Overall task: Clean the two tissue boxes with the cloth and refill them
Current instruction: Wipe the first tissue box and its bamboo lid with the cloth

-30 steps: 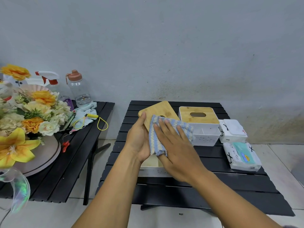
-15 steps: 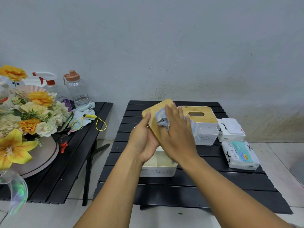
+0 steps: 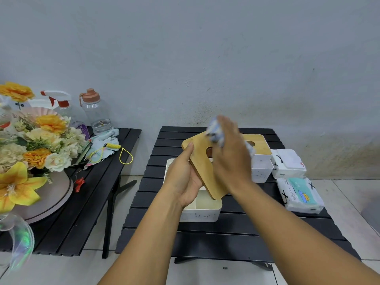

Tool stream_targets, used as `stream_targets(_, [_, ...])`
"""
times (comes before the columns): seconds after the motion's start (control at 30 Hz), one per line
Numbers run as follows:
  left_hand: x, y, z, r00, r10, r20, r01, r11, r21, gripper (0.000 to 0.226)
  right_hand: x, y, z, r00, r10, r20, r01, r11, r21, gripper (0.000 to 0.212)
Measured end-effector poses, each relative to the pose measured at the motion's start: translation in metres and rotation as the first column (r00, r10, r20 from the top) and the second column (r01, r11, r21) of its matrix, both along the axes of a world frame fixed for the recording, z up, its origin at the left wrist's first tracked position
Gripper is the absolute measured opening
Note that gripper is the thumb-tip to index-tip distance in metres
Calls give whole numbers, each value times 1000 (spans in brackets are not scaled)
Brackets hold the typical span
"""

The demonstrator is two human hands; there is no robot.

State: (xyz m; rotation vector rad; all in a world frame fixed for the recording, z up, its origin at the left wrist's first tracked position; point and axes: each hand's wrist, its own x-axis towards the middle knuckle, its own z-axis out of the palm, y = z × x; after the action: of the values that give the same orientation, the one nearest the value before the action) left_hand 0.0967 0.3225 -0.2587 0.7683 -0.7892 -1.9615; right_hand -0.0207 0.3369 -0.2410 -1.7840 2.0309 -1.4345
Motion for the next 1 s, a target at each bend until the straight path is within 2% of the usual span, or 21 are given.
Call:
stream_targets(0.07, [-1,-1,-2,1000,24,18,-24,1000,-3,41,11,5,-19,962,200,-185,-164,967,194,65])
stream_targets(0.1, [0,-2,-4,999,37,15,-37,999,3,40,13,9,-25,934,270,-236,-213,947,241,71])
stream_targets(0.23, [11,-10,-9,999,38,4,-38,993,115,52,14,29,-42,828,441,-346,-310,874,373,70])
stream_targets(0.3, [10,-9,-8,1000,23,8,-23,994,104,52,15,29,-43,839,408,-361,-266,885,382,72])
stream_targets(0.4, [1,-4,-8,1000,24,20,-25,998,64,46,14,15,-31,929,241,-280,-141,931,335,75])
stream_targets(0.47, [1,-2,-7,1000,17,-6,-17,999,48,47,15,11,-26,917,274,-292,-172,928,329,75])
stream_targets(0.6, [18,-13,-4,999,-13,-40,17,994,105,57,11,26,-31,739,492,-461,-373,868,328,71])
stream_targets(0.7, [24,-22,-5,998,-44,-35,48,990,135,71,-1,35,-37,609,542,-580,-434,839,329,72])
stream_targets(0.77, [20,-15,1,999,-28,-46,33,993,115,69,-8,35,-35,638,518,-570,-397,855,333,75])
stream_targets(0.83, [12,-8,3,999,8,-37,-5,996,91,59,-10,27,-25,746,436,-504,-299,895,331,79])
stream_targets(0.9, [7,-4,2,998,30,-53,-26,996,80,53,-7,18,-12,798,365,-479,-215,915,340,73])
stream_targets(1.0, [8,-1,7,995,-24,-101,31,997,67,54,2,20,-4,737,404,-542,-242,906,346,69])
